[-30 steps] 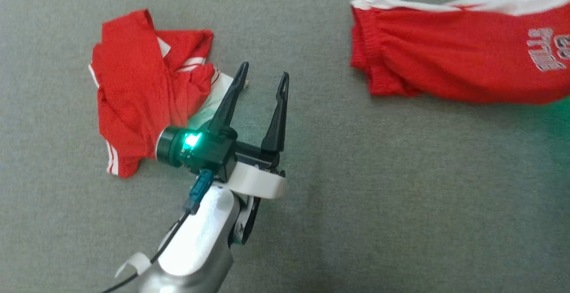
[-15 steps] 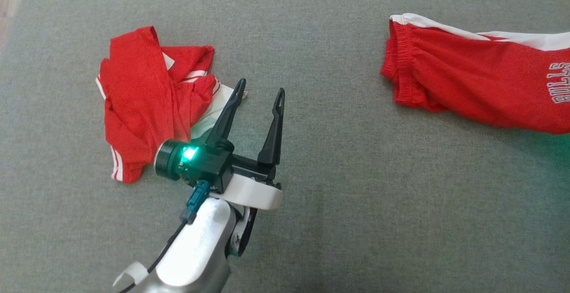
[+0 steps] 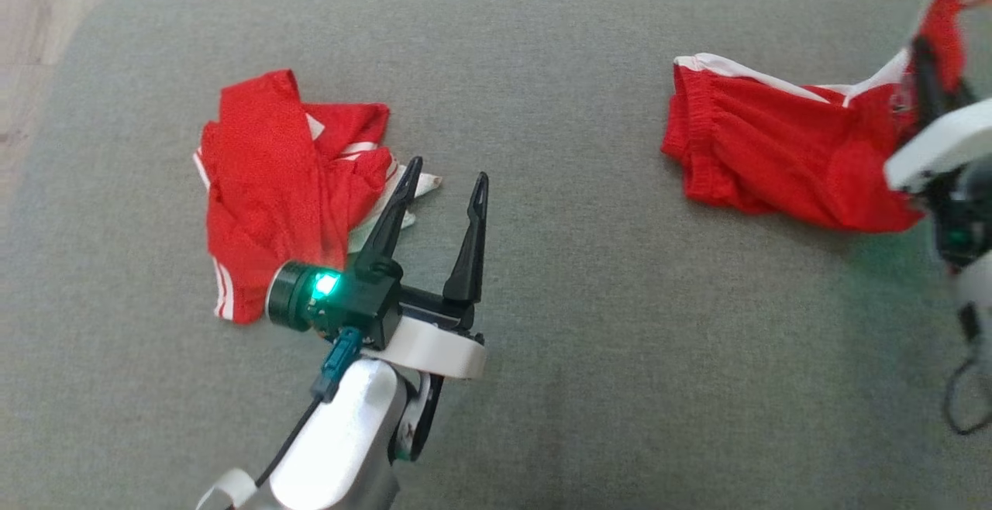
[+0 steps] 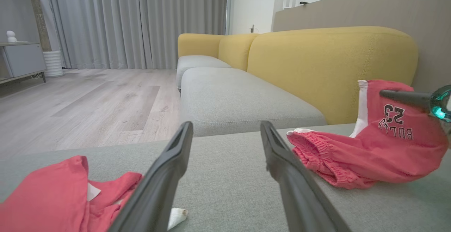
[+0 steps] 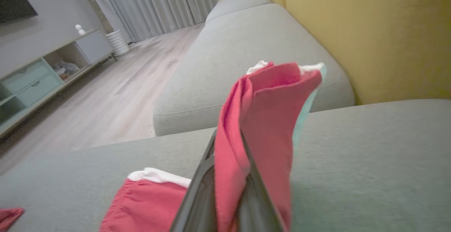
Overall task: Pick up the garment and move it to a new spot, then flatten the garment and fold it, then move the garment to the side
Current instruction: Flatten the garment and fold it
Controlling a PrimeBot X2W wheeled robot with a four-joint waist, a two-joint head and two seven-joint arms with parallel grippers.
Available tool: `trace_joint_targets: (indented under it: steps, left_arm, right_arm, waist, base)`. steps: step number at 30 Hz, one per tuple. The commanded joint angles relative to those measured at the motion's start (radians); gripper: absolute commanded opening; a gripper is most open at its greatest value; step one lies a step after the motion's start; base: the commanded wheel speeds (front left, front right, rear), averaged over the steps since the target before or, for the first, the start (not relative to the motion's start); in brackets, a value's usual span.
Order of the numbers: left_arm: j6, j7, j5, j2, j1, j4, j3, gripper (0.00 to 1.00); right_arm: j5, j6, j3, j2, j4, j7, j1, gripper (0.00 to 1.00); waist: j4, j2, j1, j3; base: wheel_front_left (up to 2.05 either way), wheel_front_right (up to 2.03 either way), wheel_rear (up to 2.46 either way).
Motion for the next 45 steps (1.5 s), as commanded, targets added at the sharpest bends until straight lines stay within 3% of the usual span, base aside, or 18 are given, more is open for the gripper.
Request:
trace_joint_targets:
  steps: [1,16,17,18,24,31,36,39,45]
  left_arm:
    - [-0.001,-0.005,0.004,0.008,-0.014,-0.032,0.034,1.00]
    - [0.002,-0.005,0.003,0.008,-0.006,-0.035,0.030,1.00]
    - [0.003,-0.005,0.003,0.008,-0.005,-0.034,0.030,1.00]
    - [0.004,-0.005,0.004,0.008,-0.004,-0.033,0.030,1.00]
    - [0.005,-0.005,0.010,0.009,0.004,-0.026,0.045,1.00]
    - [0.004,-0.005,0.015,0.013,0.010,-0.035,0.075,1.00]
    - [0.001,-0.005,0.017,0.016,0.022,-0.048,0.095,1.00]
    - [-0.001,-0.005,0.021,0.016,0.031,-0.062,0.113,1.00]
    - [-0.010,-0.005,0.034,0.017,0.066,-0.070,0.157,1.00]
  right_arm:
    - [0.002,-0.001,0.018,0.015,-0.038,-0.002,-0.024,0.00]
    - [-0.064,-0.001,0.112,0.217,0.008,-0.004,-0.018,0.00]
    - [-0.076,-0.001,0.118,0.225,0.022,-0.015,-0.019,0.23]
    - [-0.084,-0.001,0.119,0.237,0.040,-0.023,-0.018,1.00]
    - [-0.077,-0.001,0.153,0.338,0.073,-0.085,-0.013,1.00]
    - [-0.072,-0.001,0.152,0.349,0.035,-0.177,-0.006,1.00]
    - [-0.140,-0.001,0.053,0.285,-0.011,-0.198,0.012,1.00]
    - [-0.244,-0.001,-0.084,0.241,-0.108,-0.199,0.071,1.00]
    - [-0.458,-0.001,-0.292,0.282,-0.281,-0.199,0.265,1.00]
  waist:
    - [0.008,-0.0001,0.0001,-0.005]
    - [0.059,-0.0001,0.0001,-0.002]
    - [0.059,-0.0001,0.0001,-0.002]
    - [0.058,-0.0001,0.0001,-0.002]
    - [0.031,-0.0001,0.0001,-0.014]
    - [-0.025,-0.0001,0.0001,-0.052]
    - [-0.059,-0.0001,0.0001,-0.071]
    - [-0.082,-0.0001,0.0001,-0.079]
    - [-0.122,-0.0001,0.0001,-0.093]
  base:
    - [0.00,0.00,0.00]
    - [0.00,0.00,0.00]
    - [0.00,0.00,0.00]
    - [0.00,0.00,0.00]
    - [0.00,0.00,0.00]
    - [0.00,0.00,0.00]
    - [0.00,0.00,0.00]
    - [0.00,0.00,0.00]
    - [0.00,0.00,0.00]
